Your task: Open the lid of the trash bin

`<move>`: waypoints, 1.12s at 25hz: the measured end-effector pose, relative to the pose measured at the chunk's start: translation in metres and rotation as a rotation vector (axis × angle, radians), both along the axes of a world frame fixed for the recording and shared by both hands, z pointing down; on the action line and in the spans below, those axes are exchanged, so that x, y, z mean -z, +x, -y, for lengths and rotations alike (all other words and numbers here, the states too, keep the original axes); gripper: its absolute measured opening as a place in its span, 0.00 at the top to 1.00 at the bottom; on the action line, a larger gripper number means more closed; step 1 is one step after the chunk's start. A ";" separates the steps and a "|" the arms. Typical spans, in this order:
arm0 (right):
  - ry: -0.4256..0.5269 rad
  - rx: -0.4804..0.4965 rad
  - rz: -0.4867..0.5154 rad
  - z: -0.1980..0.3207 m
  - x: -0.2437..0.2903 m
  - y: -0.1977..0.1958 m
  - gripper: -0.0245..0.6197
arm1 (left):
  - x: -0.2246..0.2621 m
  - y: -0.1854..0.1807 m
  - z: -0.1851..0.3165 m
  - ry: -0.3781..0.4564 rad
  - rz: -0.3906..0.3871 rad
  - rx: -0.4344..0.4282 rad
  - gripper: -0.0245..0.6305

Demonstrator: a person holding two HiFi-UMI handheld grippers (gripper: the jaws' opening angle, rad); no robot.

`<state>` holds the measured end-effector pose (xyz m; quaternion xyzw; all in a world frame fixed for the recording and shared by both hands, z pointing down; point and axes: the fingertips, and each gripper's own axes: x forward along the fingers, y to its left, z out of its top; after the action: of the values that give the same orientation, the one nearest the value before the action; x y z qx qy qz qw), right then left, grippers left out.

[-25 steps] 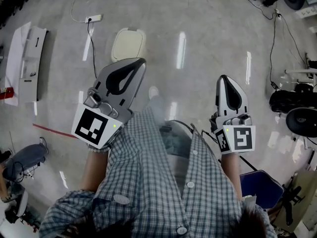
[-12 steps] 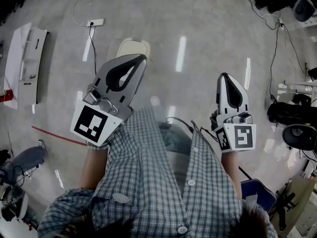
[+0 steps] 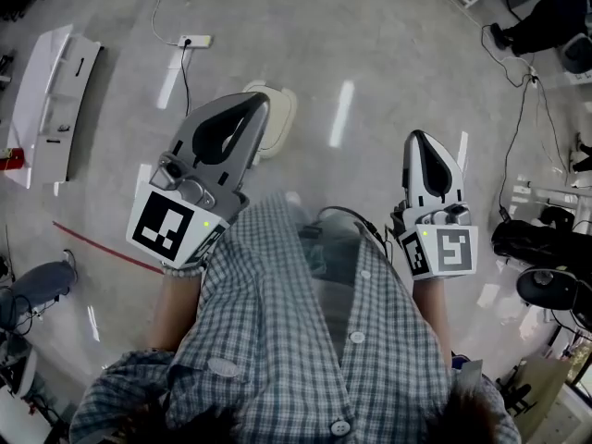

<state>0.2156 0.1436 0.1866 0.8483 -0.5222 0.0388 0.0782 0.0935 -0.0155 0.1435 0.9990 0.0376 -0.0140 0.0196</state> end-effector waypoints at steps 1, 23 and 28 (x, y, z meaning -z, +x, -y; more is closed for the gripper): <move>-0.005 0.014 -0.005 0.005 0.001 -0.001 0.93 | 0.002 -0.003 0.007 -0.009 -0.014 0.022 0.97; -0.065 0.467 0.004 0.143 -0.011 -0.014 0.94 | -0.004 -0.081 0.073 0.014 0.035 0.469 0.97; -0.126 0.557 -0.024 0.160 -0.019 0.000 0.94 | -0.015 -0.066 0.082 -0.022 0.052 0.540 0.96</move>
<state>0.2157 -0.0163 0.2059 0.6660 -0.7308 0.0379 0.1446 0.0278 -0.0973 0.1582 0.9726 -0.2310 0.0064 0.0271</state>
